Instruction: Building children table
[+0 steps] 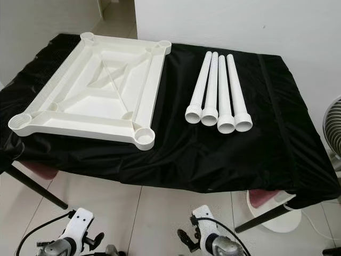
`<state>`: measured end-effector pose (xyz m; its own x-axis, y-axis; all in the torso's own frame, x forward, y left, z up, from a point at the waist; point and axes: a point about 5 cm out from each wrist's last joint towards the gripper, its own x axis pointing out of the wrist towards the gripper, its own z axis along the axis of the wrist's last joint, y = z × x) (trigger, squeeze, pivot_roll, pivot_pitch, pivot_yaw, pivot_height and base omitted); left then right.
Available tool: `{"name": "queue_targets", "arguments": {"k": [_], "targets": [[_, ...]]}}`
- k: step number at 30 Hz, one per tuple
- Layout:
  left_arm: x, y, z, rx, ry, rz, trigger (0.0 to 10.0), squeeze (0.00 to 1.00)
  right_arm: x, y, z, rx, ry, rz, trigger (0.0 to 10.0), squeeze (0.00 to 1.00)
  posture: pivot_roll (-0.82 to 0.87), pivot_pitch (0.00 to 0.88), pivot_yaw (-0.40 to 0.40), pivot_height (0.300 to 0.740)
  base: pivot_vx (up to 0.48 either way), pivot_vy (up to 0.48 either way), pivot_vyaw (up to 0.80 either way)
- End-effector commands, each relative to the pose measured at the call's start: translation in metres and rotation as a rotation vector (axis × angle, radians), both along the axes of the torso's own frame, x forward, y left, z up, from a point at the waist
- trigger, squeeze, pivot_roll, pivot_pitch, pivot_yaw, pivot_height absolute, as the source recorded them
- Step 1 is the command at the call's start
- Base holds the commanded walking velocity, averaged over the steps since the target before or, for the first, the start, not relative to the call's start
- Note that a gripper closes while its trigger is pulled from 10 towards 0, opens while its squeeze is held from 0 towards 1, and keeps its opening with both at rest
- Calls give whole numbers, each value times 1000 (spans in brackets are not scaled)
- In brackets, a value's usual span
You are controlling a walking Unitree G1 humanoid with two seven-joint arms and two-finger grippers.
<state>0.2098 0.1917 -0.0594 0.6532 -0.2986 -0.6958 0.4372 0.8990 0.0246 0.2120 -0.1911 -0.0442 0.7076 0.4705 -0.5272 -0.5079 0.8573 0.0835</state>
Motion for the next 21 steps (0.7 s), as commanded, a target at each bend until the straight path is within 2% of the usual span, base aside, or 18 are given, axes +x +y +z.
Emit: {"name": "queue_targets", "arguments": {"k": [1, 2, 3, 5, 10, 14, 16, 17, 19, 20, 21], "targets": [[5, -16, 7, -148, 13, -178, 10000, 0, -4, 2, 0, 33, -4, 10, 10000, 0, 32, 122, -12, 740, 0, 0, 0], [19, -28, 19, -201, -59, -238, 10000, 0, -1, 1, 3, 48, -27, 22, 10000, 0, 32, 123, -14, 740, 0, 0, 0], [28, -37, 28, -235, -104, -277, 10000, 0, 0, 1, 5, 54, -36, 23, 10000, 0, 31, 122, -14, 740, 0, 0, 0], [31, -40, 30, -232, -122, -290, 10000, 0, 1, 0, 5, 52, -37, 18, 10000, 0, 29, 121, -12, 740, 0, 0, 0], [24, -36, 21, -169, -91, -245, 10000, 0, -4, -3, -1, 29, -5, -31, 10000, 0, 28, 121, -8, 740, 0, 0, 0], [19, -36, 17, -174, -67, -237, 10000, 0, -7, -3, -3, 34, 6, -48, 10000, 0, 22, 122, -4, 740, 0, 0, 0], [11, -33, 10, -136, -34, -211, 10000, 0, -18, -10, -13, -53, 67, -116, 10000, 0, 21, 120, -1, 740, 0, 0, 0], [11, -33, 10, -136, -34, -211, 10000, 0, -18, -10, -13, -53, 67, -116, 10000, 0, 21, 120, -1, 740, 0, 0, 0], [5, -25, 3, -72, -14, -120, 10000, 0, -26, -17, -22, -154, 134, -179, 10000, 0, 23, 120, -1, 740, 0, 0, 0], [5, -25, 3, -72, -14, -120, 10000, 0, -26, -17, -22, -154, 134, -179, 10000, 0, 23, 120, -1, 740, 0, 0, 0], [3, -20, 0, -39, 1, -47, 10000, 0, -29, -19, -25, -179, 156, -220, 10000, 0, 22, 120, -1, 740, 0, 0, 0]]}}
